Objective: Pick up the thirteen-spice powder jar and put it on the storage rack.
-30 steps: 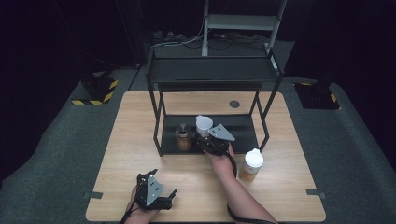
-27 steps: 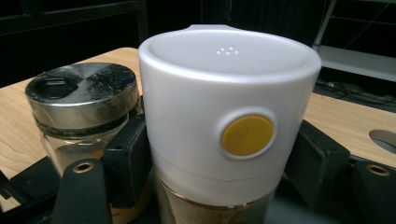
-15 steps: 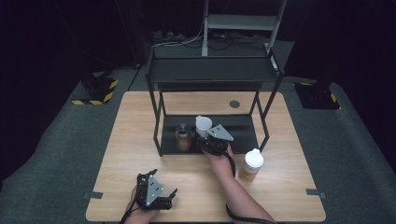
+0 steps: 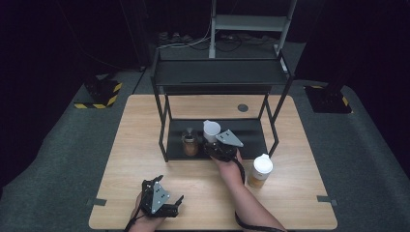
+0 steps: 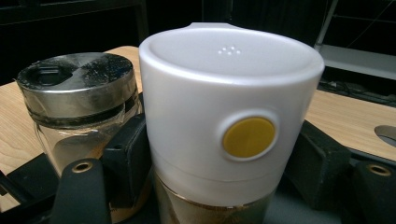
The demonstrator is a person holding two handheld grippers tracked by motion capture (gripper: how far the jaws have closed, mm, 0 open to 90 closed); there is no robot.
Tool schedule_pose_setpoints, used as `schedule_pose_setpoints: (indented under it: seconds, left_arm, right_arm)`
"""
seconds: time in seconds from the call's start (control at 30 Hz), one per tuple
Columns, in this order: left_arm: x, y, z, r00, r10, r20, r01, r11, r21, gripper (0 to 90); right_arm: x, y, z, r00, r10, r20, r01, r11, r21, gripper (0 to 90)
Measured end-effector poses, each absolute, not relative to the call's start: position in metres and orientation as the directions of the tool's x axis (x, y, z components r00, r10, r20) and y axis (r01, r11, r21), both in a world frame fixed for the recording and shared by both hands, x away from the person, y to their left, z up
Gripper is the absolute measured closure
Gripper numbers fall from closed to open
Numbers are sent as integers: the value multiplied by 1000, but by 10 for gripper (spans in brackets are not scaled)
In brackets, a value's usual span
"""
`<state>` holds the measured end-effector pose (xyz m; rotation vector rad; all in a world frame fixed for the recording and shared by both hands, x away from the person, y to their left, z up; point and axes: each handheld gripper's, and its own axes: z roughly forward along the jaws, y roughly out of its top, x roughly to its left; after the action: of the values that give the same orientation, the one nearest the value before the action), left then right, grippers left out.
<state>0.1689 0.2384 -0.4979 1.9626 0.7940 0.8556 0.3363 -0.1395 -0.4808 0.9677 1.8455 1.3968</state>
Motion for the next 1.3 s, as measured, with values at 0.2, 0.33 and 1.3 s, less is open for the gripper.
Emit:
schedule_pose_setpoints:
  seconds: [0.2, 0.33, 1.3]
  left_arm:
    - [169, 238, -498, 568, 778, 269, 211, -454, 866, 9]
    - [169, 239, -498, 568, 778, 269, 210, -454, 866, 9]
    - [169, 239, -498, 568, 779, 267, 212, -452, 867, 9]
  right_arm:
    - [336, -141, -482, -539, 841, -46, 182, 169, 969, 296]
    - [337, -141, -481, -541, 839, -46, 184, 172, 968, 295]
    - [330, -145, -471, -539, 842, -7, 198, 135, 971, 22]
